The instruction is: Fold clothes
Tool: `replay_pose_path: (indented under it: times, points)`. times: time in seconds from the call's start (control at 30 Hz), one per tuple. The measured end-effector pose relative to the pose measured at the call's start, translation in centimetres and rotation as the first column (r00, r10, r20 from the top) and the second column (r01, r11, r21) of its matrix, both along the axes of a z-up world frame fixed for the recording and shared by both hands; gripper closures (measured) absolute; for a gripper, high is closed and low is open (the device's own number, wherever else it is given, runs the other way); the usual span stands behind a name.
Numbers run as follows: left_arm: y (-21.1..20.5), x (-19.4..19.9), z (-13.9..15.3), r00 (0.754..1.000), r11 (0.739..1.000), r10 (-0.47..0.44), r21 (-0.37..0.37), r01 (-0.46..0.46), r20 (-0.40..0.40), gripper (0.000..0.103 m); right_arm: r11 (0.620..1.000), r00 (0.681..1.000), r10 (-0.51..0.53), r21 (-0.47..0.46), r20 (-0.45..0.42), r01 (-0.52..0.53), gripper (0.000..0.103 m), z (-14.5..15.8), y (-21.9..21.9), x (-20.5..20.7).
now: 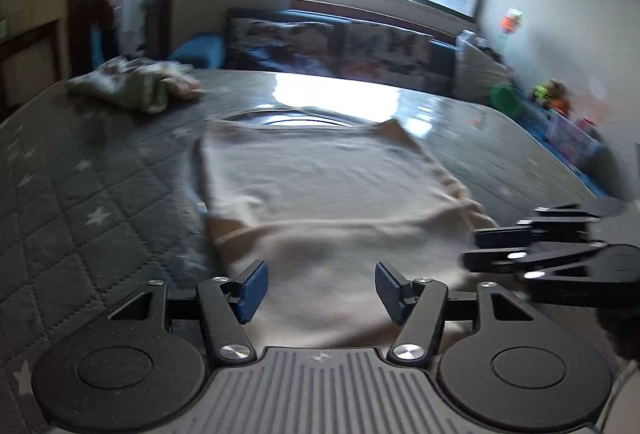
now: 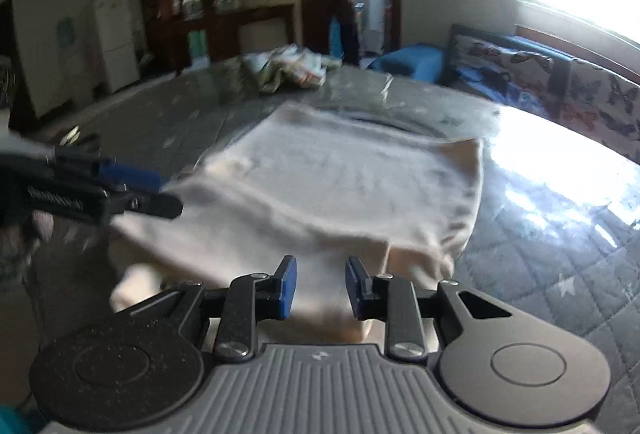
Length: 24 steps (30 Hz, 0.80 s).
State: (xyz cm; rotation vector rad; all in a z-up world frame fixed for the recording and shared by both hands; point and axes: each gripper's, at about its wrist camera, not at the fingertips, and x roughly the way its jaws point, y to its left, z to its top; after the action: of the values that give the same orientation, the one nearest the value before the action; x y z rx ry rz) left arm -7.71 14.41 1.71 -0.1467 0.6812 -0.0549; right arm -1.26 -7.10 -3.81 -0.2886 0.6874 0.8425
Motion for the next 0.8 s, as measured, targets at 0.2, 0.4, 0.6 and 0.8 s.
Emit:
replay_pose_path:
  times: [0.2,0.4,0.6,0.8]
  points:
    - [-2.1,-2.7,0.8,0.993,0.992,-0.122,0.046,0.121,0.009,0.028,1.0,0.999,0.016,-0.021,0.029,-0.015,0.071,0.2,-0.6,-1.3]
    - [-3.9,-4.1,0.6,0.988,0.982,-0.156,0.104,0.156,-0.005,0.027,0.997,0.996,0.045,-0.059,0.073,-0.041,0.057,1.2,-2.1,-2.9]
    - [-5.2,-3.8,0.0,0.988,0.979,-0.155,0.131,0.157,-0.028,0.035,0.991,0.99,0.074,-0.123,0.123,-0.059,0.044,1.4,-3.2,-4.1]
    - [-5.6,-3.3,-0.8,0.992,0.981,-0.116,0.151,0.123,-0.051,0.057,0.973,0.97,0.135,-0.212,0.202,-0.091,0.023,0.9,-4.0,-5.9]
